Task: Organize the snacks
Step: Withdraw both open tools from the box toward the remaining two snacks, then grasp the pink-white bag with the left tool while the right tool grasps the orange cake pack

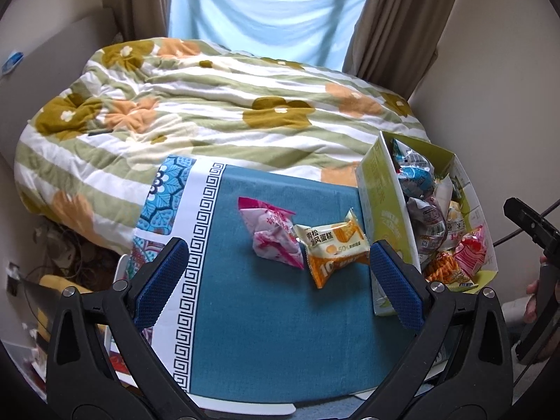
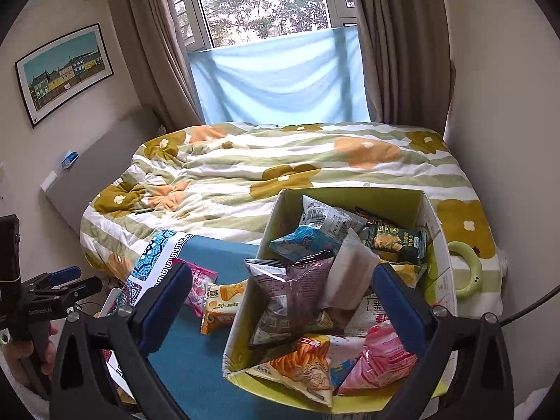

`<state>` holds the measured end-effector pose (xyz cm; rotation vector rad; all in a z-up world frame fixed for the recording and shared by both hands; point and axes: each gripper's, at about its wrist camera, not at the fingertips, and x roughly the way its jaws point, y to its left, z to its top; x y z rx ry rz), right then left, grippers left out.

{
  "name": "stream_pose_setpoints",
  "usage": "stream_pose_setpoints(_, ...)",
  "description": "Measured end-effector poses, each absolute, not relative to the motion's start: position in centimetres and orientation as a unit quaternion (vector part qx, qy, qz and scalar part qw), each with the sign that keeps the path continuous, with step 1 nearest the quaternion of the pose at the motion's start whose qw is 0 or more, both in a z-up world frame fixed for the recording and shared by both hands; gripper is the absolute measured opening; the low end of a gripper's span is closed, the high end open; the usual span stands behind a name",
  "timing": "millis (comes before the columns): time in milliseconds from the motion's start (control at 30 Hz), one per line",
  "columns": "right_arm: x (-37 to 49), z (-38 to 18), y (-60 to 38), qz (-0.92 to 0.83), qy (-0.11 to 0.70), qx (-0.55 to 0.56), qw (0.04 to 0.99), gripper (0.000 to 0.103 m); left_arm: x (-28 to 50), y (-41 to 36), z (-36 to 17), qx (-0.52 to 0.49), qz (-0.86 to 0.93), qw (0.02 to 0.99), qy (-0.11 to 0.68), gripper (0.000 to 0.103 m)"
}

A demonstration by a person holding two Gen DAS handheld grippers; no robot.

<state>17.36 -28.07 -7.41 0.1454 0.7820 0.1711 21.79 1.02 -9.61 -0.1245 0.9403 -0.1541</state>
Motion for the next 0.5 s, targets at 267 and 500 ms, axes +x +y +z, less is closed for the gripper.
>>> stream_pose_setpoints(267,17.7,-9.2,-20.9,0.036,0.394,0.099,0.913,0.103,26.1,5.4,-11.5,-0.041,-0.144,0.861,0.486,0.102)
stream_pose_setpoints(500,18.8,-11.6,-15.4,-0.041,0.421,0.118,0.898,0.103,30.3,7.7,-14.3,-0.036,-0.2,0.831,0.518,0.102)
